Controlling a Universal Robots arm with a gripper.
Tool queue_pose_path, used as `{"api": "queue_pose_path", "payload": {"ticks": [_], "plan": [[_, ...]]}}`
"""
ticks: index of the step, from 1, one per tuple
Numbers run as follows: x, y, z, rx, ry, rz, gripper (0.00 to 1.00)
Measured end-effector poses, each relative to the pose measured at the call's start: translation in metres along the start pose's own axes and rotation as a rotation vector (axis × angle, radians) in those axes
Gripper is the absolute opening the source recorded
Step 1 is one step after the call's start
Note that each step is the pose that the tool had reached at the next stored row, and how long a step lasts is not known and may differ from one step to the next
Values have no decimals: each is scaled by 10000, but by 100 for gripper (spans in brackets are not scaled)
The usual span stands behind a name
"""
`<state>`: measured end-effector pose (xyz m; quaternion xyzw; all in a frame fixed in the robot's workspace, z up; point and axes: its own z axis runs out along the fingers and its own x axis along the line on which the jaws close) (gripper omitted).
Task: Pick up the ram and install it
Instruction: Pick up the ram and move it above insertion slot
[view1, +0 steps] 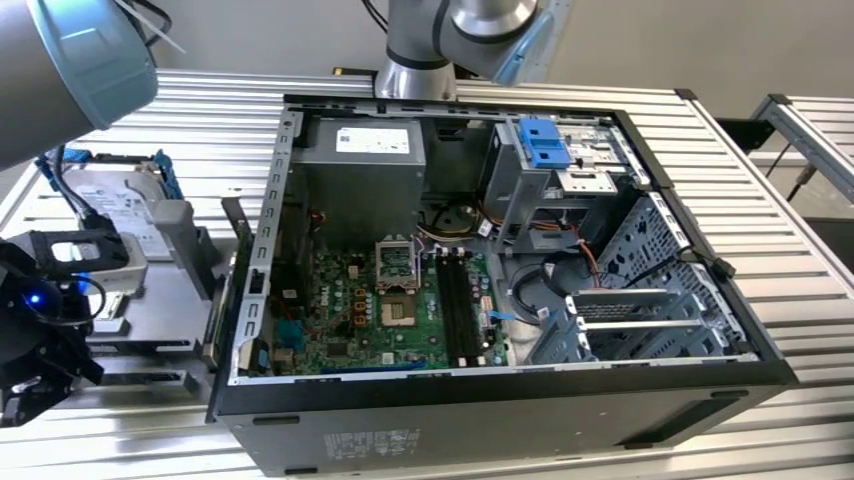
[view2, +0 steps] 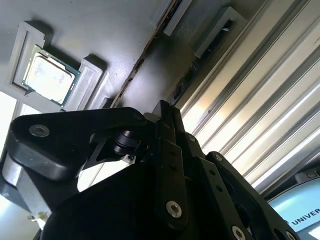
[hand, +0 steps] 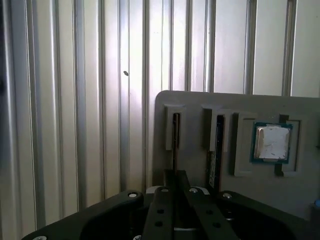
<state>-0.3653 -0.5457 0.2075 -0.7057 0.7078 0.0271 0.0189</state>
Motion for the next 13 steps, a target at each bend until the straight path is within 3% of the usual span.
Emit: {"api": "queue_pose_path", "payload": {"ticks": [9, 13], "plan": [[-12, 2, -185, 0, 4, 0, 0], [-20, 3, -307, 1, 4, 0, 0]]}}
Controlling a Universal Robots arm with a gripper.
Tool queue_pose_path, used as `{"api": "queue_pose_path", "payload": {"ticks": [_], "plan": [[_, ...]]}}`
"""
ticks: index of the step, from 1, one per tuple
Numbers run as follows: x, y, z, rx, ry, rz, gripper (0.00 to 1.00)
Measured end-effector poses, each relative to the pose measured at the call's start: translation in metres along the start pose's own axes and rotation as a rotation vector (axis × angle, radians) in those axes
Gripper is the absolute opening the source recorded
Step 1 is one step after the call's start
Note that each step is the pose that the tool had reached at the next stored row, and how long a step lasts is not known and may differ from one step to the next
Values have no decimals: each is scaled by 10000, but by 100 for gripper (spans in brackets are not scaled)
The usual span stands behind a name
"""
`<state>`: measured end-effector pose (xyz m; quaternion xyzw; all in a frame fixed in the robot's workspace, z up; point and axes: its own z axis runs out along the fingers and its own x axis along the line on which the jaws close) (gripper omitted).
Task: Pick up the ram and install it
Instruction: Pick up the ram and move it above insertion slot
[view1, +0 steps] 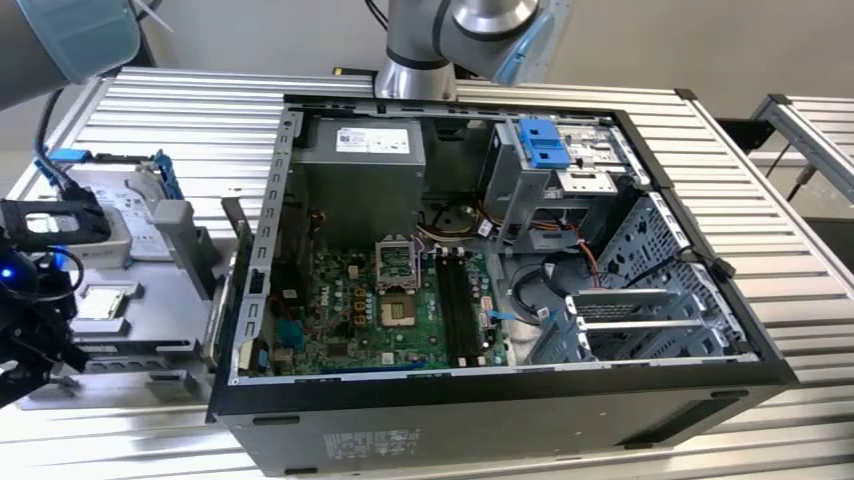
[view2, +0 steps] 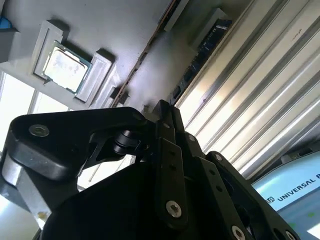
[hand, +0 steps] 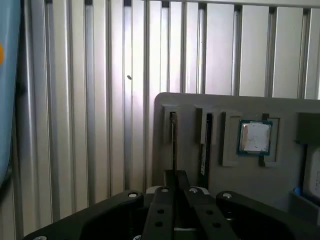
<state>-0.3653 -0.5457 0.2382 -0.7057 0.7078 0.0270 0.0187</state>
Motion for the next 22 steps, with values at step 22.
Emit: {"api": "queue_pose_path", "payload": {"ticks": [22], "plan": [[-55, 10, -855, 0, 0, 0, 0]]}}
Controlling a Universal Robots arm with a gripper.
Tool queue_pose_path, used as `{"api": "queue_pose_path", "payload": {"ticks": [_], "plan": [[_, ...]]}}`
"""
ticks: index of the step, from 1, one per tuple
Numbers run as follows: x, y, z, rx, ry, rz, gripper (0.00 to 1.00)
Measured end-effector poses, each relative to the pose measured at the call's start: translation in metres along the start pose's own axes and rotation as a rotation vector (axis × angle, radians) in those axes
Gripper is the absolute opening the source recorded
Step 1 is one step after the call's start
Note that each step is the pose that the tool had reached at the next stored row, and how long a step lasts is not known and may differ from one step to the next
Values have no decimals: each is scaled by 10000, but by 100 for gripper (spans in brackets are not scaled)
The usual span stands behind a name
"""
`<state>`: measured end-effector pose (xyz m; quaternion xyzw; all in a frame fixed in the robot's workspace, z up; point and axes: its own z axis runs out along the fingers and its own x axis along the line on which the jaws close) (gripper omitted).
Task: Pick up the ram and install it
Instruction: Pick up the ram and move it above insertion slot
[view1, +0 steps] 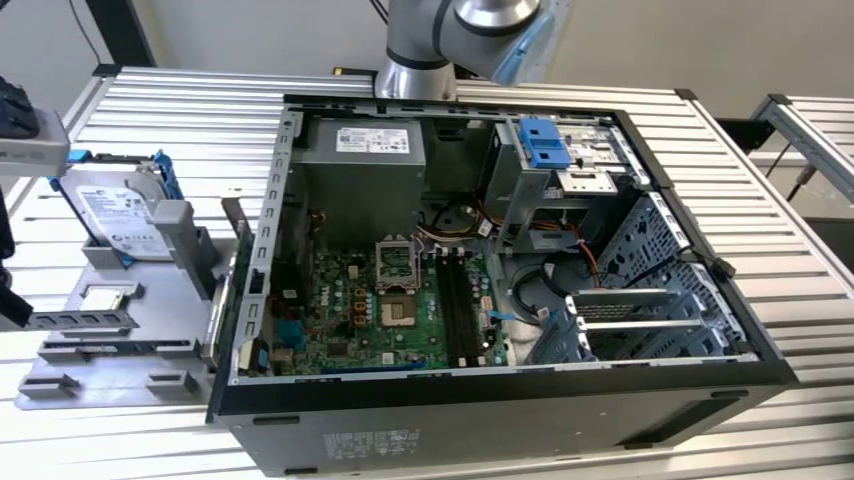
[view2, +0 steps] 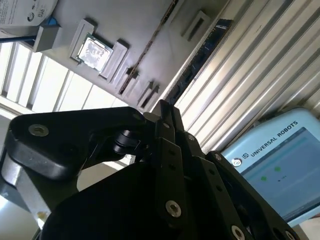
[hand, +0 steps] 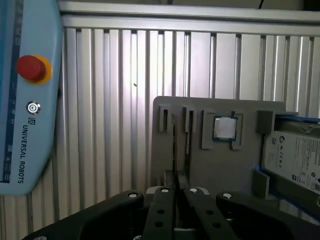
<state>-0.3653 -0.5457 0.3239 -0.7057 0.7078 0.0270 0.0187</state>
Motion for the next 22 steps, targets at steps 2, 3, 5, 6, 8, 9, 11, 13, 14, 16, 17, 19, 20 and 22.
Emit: {"api": "queue_pose_path", "payload": {"ticks": [2, 3, 5, 6, 8, 9, 11, 13, 14, 16, 17, 19, 20, 22], "plan": [[-6, 1, -94, 0, 1, 0, 0], [-9, 1, -139, 0, 0, 0, 0], [-15, 3, -231, -1, 2, 0, 0], [-18, 3, -276, 0, 0, 0, 0], [-23, 4, -365, 0, 0, 0, 0], [-26, 5, -411, 0, 0, 0, 0], [-32, 6, -502, 0, 1, 0, 0], [-38, 7, -590, -1, 1, 0, 0], [-41, 7, -638, 0, 1, 0, 0], [-47, 8, -720, 0, 1, 0, 0], [-46, 7, -722, 3, -1, -2, 0], [-46, 8, -723, 1, 0, -1, 0], [-46, 8, -724, 0, 0, -1, 0], [-47, 3, -726, -2, 2, -1, 0]]}}
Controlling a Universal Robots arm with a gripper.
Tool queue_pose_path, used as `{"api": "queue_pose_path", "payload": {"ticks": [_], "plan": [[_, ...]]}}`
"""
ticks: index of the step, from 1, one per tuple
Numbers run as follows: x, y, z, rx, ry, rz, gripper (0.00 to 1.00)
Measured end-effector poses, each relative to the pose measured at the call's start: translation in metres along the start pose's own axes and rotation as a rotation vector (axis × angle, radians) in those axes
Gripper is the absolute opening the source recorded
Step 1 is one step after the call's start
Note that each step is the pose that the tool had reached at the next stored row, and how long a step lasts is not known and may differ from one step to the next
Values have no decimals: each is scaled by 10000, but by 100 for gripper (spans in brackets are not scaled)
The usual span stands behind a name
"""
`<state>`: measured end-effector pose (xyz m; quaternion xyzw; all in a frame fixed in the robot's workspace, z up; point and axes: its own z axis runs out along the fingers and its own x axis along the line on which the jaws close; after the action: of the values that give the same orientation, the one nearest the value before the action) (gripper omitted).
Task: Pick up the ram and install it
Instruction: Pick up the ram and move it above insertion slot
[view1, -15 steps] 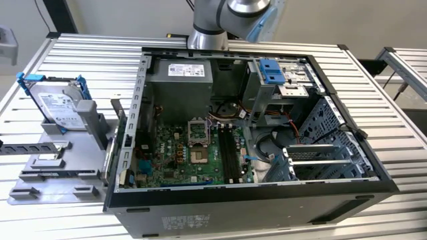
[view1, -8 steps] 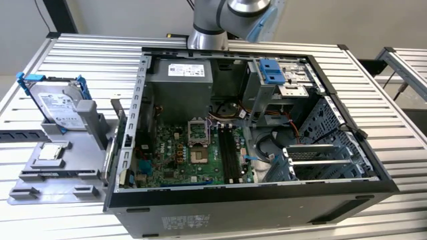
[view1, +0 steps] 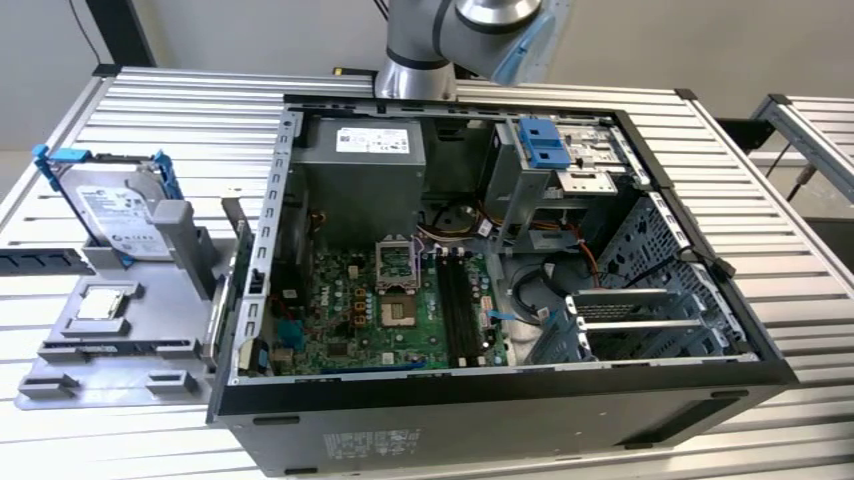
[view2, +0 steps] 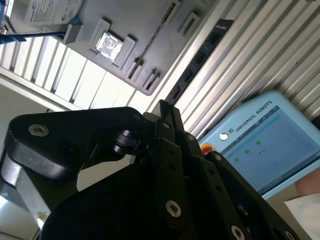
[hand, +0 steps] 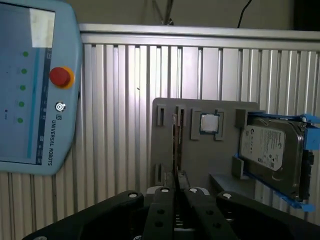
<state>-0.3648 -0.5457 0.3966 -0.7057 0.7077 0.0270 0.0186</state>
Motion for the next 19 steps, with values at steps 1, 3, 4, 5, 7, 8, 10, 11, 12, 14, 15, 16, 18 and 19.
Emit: {"api": "queue_pose_path", "payload": {"ticks": [1, 3, 4, 5, 7, 8, 10, 11, 12, 14, 15, 16, 18, 19], "plan": [[0, -10, 0, 0, 0, 0, 0], [0, -45, 1, 2, -1, 1, 0], [0, -66, 0, 2, -1, 0, 0], [0, -92, 0, 1, -1, 0, 0], [0, -150, 0, 1, -2, 0, 0], [0, -190, -2, -3, -1, 1, 0], [0, -250, -1, -5, -2, 0, 0], [-1, -284, -3, -8, 0, 1, 0], [0, -318, -3, -10, -1, 1, 0], [-1, -384, -4, -14, -1, 1, 0], [-1, -415, -4, -15, -1, 1, 0], [-1, -450, -4, -17, -2, 1, 0], [-1, -522, -5, -23, 0, 2, 0], [-2, -558, -6, -26, 0, 2, 0]]}}
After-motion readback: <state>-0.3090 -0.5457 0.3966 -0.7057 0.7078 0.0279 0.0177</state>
